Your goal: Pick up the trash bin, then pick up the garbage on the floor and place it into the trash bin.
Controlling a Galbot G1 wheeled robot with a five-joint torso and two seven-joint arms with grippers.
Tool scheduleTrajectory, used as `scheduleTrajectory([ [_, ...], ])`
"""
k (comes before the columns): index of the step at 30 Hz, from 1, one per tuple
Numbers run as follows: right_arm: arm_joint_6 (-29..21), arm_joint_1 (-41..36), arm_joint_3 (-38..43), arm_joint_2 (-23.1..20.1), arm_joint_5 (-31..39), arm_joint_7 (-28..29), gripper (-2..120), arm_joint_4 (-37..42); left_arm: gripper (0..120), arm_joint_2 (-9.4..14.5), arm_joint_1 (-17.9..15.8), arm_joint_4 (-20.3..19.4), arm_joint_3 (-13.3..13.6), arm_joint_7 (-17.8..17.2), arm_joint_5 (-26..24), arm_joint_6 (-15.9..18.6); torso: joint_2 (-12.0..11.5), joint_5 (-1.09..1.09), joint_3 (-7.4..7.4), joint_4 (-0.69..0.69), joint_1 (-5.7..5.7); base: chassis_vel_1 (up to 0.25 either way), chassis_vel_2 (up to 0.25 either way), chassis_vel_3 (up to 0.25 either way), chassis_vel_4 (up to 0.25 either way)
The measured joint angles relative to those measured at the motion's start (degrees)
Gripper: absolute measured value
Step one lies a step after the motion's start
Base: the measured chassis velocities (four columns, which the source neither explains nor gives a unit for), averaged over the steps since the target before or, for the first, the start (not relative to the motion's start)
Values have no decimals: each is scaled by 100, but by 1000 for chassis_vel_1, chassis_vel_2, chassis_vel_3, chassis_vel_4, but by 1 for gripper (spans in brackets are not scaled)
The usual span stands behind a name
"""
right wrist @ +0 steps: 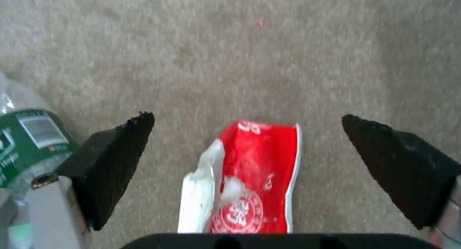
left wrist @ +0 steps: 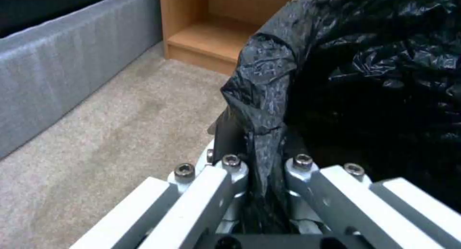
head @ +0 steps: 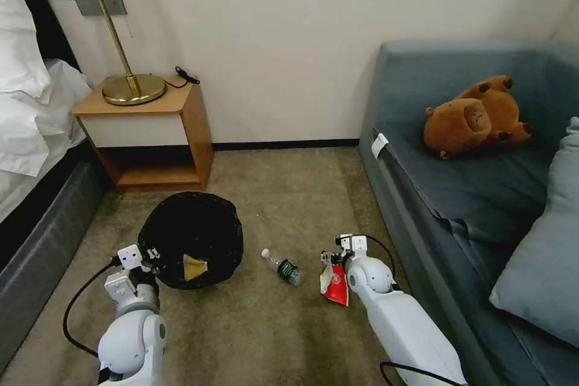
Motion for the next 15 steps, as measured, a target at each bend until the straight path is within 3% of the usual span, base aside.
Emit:
scheduleTrajectory([
  [15,245,-117,143,194,-532,-411,100,-569,3,0,113,-66,-17,7,-10,-38,0,0,0,0,0,0,0,0,0],
])
